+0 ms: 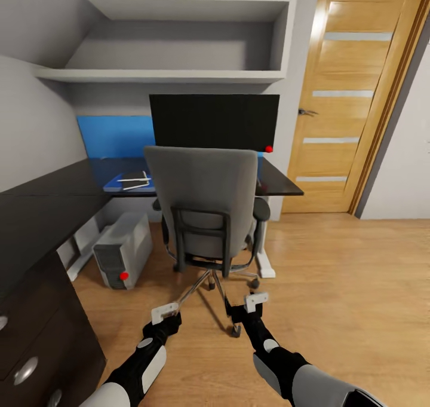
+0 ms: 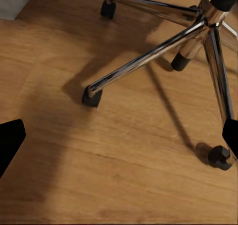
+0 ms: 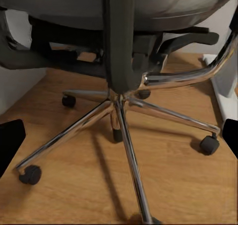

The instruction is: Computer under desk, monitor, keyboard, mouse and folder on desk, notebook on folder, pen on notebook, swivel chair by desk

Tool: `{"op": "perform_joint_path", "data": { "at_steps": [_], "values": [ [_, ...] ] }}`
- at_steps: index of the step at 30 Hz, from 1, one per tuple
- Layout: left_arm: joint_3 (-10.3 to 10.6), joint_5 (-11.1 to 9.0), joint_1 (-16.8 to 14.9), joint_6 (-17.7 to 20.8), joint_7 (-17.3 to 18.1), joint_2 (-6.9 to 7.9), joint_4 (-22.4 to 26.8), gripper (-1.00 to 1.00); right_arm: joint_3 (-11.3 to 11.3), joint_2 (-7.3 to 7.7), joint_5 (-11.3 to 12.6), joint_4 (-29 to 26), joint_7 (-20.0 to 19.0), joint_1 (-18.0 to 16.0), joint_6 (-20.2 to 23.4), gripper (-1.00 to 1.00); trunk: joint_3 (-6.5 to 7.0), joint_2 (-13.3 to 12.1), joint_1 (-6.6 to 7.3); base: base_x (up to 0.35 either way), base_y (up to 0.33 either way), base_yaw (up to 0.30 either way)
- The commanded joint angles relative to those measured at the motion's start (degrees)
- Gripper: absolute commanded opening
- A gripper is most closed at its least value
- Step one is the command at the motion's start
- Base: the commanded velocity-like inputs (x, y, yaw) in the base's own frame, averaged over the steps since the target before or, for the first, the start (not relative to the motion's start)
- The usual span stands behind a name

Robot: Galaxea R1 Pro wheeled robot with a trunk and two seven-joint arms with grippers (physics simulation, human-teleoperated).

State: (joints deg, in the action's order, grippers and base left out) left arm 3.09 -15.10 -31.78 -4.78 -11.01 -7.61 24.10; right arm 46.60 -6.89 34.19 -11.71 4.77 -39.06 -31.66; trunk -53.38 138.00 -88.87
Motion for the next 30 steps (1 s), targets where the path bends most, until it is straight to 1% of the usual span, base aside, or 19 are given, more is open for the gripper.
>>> {"op": "perform_joint_path", "data": {
  "at_steps": [1,6,12,24,28,30],
  "values": [
    [0.3,-0.5,0.0,-0.2,-0.3,0.02,-0.1,1.00,0.5,0.01,0.1,0.0,0.5,0.0,-0.1,1.00,-0.05,0.0,0.05,-0.336,-0.014,0.000],
    [0.3,-0.5,0.0,-0.2,-0.3,-0.02,-0.2,1.00,0.5,0.01,0.1,0.0,0.5,0.0,0.0,1.00,-0.05,0.0,0.05,-0.312,-0.113,0.000],
    [0.3,-0.4,0.0,-0.2,-0.3,-0.03,-0.2,1.00,0.4,0.03,0.2,0.0,0.5,0.0,-0.2,1.00,-0.05,0.0,0.05,-0.202,-0.256,0.000],
    [0.3,-0.5,0.0,-0.2,-0.2,-0.03,-0.2,1.00,0.4,0.04,0.3,0.0,0.5,0.0,-0.2,1.00,-0.05,0.0,0.05,-0.041,-0.309,0.000],
    [0.3,-0.5,0.0,-0.2,-0.5,-0.07,-0.2,1.00,0.3,0.10,0.3,0.1,0.5,0.0,-0.2,1.00,-0.05,0.0,0.05,-0.001,-0.052,0.000],
    [0.3,-0.5,0.0,-0.2,-0.5,-0.07,-0.2,1.00,0.3,0.11,0.3,0.1,0.5,0.0,-0.2,1.00,0.31,-0.8,0.49,0.000,-0.011,0.000]
  ]
}}
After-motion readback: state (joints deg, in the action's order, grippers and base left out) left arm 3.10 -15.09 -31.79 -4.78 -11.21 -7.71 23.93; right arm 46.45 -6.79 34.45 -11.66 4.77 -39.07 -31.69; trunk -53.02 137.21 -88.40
